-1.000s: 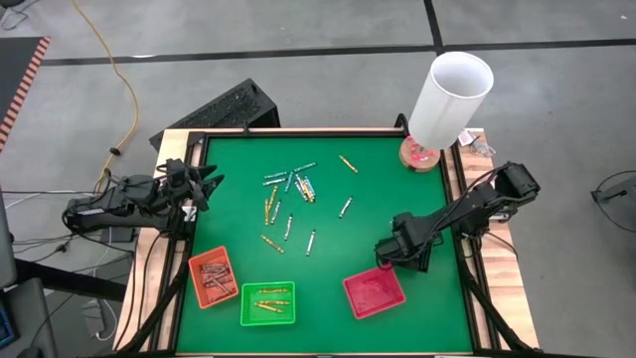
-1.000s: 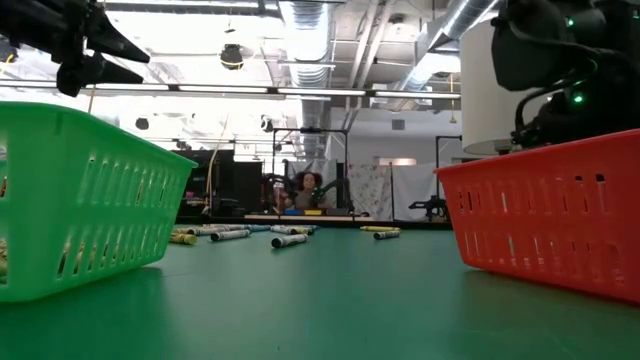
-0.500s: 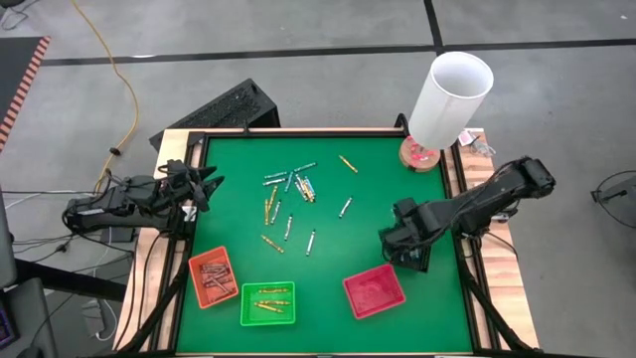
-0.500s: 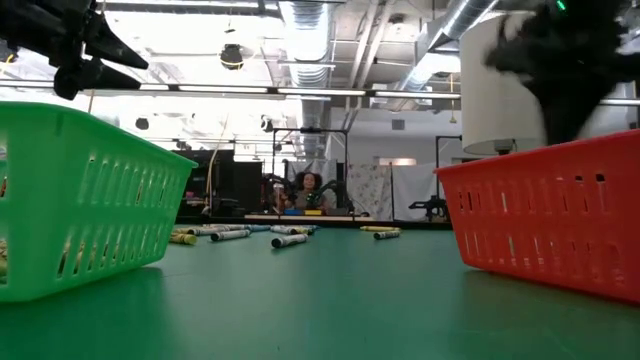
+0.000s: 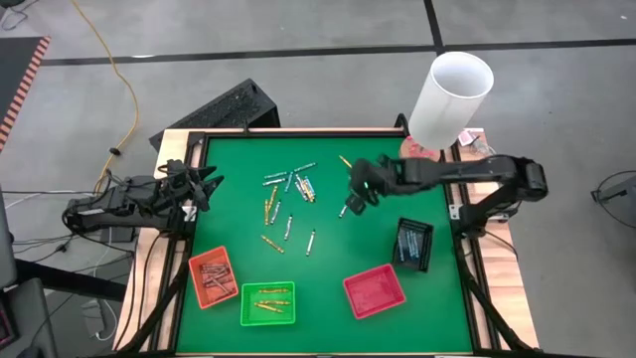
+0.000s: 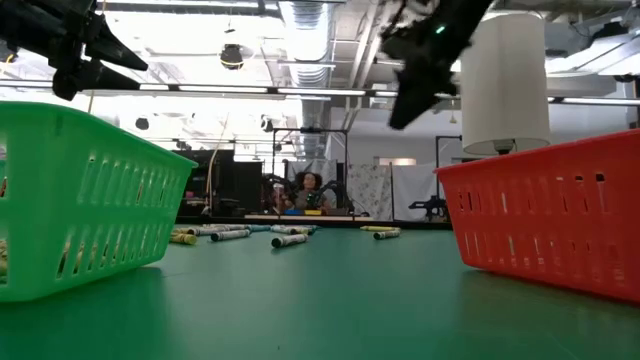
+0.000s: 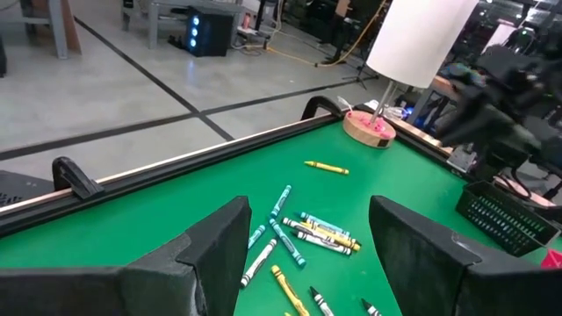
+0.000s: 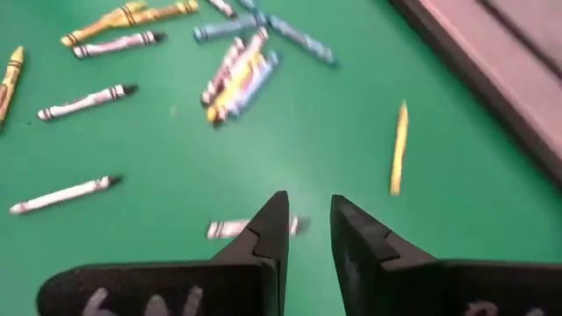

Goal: Sort crayons
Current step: Put the blue crayon into the black bin

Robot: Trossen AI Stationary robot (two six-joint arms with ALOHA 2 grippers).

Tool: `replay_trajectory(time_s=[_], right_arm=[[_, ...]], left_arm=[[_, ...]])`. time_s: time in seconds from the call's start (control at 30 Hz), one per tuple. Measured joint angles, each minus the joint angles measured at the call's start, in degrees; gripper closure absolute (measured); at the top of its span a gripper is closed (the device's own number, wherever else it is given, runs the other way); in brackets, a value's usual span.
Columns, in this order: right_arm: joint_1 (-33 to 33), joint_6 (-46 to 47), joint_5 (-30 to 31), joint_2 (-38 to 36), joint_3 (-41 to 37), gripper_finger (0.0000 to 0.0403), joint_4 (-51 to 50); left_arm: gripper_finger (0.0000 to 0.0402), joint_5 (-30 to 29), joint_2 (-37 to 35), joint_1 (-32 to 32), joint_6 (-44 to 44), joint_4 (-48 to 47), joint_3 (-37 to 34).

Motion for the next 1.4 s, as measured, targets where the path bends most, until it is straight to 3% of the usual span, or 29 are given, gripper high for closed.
replay_trajectory(time_s=[0.23, 0.43, 0.87, 1.13, 1.4], right_arm=[[-10.0, -18.7, -14.0, 6.8, 0.0, 0.0321, 15.9], [-14.0, -26.7, -17.4, 13.2, 2.8, 0.0321, 18.9], [-15.6, -47.1, -18.1, 35.0, 32.4, 0.0321, 1.7], [-15.7, -53.4, -19.3, 46.7, 48.8, 0.0321, -6.2], [-17.1, -55.5, -22.2, 55.0, 58.1, 0.0321, -11.4]], left_arm=[[0.0178, 0.0, 0.0, 0.0, 0.0, 0.0, 0.0], [0.0178, 0.0, 0.0, 0.0, 0.0, 0.0, 0.0], [0.0178, -0.1, 0.0, 0.0, 0.0, -0.5, 0.0], [0.0178, -0.1, 0.0, 0.0, -0.2, -0.9, 0.0], [0.0178, 0.0, 0.0, 0.0, -0.2, -1.0, 0.0]])
